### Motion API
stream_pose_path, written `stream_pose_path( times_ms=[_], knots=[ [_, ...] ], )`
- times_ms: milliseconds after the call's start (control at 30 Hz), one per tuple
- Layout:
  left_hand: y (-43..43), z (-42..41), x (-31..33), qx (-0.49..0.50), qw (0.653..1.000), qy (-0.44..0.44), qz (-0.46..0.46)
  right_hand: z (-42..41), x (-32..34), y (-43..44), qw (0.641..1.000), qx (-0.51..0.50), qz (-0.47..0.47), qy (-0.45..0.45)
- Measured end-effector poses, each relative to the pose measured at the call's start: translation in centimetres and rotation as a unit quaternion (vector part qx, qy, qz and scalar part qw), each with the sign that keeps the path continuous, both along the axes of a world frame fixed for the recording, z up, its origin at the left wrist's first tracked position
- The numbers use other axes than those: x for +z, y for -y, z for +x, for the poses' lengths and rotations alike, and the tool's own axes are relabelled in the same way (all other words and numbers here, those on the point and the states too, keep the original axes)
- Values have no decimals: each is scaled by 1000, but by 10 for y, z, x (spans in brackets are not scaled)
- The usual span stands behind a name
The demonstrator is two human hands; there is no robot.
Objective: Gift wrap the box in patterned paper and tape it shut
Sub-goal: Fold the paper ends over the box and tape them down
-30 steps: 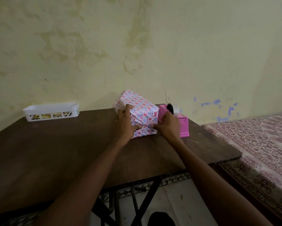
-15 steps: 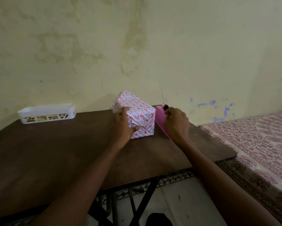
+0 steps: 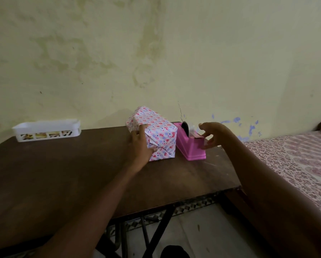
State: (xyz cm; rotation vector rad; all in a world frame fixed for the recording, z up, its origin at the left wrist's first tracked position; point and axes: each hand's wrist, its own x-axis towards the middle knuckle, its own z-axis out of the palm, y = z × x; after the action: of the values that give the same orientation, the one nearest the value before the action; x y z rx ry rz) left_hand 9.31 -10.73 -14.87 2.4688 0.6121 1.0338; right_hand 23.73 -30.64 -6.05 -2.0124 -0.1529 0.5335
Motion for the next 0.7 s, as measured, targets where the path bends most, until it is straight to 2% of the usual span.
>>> stream_pose_path(
  times_ms=[167, 367, 700],
  knots=[
    [2, -3, 3, -5, 1000, -1, -4, 13, -2, -1, 997, 69, -27, -13],
    [2, -2, 3, -3, 1000, -1, 0, 9, -4, 7, 984, 21, 148, -93],
    [5, -4, 4, 0, 1000, -1, 12, 1, -46, 19, 938, 5, 331, -102]
  ],
)
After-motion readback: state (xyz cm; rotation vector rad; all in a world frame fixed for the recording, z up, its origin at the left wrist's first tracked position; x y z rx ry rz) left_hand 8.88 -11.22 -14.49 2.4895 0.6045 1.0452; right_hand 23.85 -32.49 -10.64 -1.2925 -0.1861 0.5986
